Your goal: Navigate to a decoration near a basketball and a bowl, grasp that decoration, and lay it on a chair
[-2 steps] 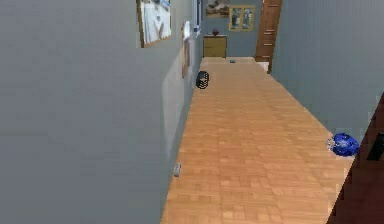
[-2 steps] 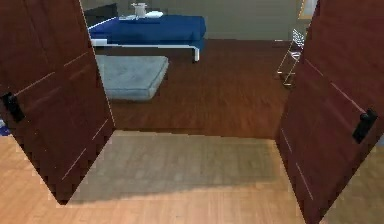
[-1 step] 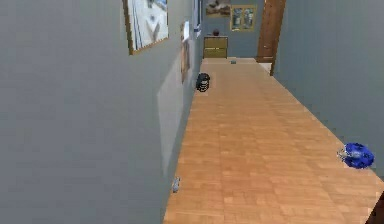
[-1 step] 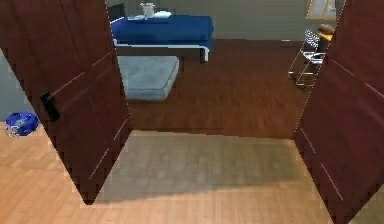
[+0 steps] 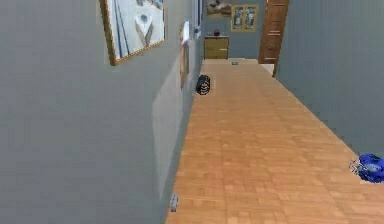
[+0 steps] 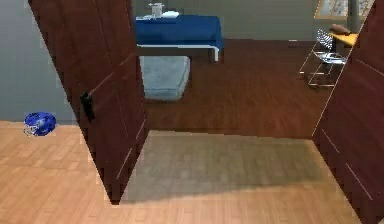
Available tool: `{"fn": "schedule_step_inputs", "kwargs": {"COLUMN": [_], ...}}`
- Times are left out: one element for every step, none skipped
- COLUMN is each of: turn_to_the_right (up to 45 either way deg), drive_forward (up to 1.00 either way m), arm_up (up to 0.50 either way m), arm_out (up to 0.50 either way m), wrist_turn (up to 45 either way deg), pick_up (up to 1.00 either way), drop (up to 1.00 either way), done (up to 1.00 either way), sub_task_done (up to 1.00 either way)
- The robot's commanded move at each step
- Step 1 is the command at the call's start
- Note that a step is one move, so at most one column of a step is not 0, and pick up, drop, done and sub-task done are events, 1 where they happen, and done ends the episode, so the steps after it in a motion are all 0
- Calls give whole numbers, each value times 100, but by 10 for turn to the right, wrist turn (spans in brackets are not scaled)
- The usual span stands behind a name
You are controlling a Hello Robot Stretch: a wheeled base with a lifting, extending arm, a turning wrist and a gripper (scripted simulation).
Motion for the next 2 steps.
{"fn": "schedule_step_inputs", "kwargs": {"turn_to_the_right": [450, 450], "drive_forward": [0, 0], "arm_up": [0, 0], "arm_out": [0, 0], "wrist_turn": [0, 0], "pick_up": [0, 0], "drop": [0, 0], "done": [0, 0], "sub_task_done": [0, 0]}}
